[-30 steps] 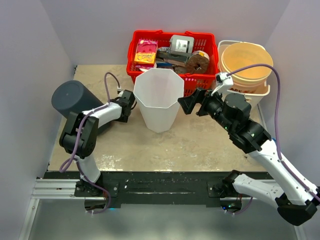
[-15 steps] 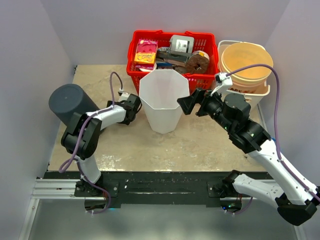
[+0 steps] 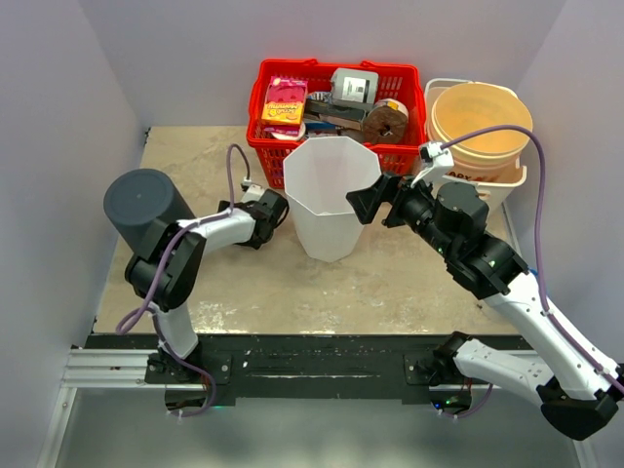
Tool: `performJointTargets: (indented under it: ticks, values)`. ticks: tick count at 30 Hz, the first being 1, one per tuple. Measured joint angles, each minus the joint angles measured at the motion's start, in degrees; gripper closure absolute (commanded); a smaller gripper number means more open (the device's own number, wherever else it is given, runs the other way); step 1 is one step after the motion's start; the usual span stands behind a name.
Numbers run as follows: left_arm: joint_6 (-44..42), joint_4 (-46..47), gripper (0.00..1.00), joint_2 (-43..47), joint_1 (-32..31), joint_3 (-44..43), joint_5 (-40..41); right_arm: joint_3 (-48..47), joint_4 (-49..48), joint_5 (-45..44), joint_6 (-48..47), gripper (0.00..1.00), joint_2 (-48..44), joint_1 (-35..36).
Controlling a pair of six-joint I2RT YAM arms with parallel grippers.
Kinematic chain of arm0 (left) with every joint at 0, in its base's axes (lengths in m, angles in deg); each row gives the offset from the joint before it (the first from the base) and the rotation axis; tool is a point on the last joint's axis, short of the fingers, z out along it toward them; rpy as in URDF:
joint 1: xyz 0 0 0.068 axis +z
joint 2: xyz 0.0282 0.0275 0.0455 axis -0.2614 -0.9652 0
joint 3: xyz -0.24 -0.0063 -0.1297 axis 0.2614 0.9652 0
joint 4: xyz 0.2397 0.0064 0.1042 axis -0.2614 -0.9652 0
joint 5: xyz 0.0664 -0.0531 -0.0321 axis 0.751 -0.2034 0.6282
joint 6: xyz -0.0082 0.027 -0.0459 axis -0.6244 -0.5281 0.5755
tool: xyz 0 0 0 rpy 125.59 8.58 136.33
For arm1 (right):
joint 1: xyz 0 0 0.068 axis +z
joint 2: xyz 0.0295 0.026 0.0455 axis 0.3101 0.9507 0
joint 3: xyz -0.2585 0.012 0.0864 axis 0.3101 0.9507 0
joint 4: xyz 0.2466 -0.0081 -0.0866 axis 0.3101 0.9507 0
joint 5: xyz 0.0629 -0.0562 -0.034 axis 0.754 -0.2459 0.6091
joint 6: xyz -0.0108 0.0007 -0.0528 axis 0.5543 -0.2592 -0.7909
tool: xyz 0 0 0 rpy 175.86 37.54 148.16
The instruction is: Turn the large container upside down
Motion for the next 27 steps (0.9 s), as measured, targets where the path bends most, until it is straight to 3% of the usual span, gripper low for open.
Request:
performJointTargets:
  ticks: [6,14,19,27]
  values:
    - [2.1,0.35,0.22,7.34,-0.04,0.96,-4.7,0.0,0.0,0.04,0.0,0.01,0.02,0.0]
    - [11.23,1.11,0.22,24.09,-1.42,11.54,-12.66,0.0,-0.02,0.04,-0.02,0.01,0.07,0.0]
    - [20.5,-2.21,0.21,31.5,-3.56,15.13,-12.33,0.0,-0.07,0.11,-0.02,0.01,0.83,0.0]
    - [36.06,-11.04,0.2,35.82,-4.98,19.87,-9.33,0.0,-0.09,0.2,-0.02,0.01,1.95,0.0]
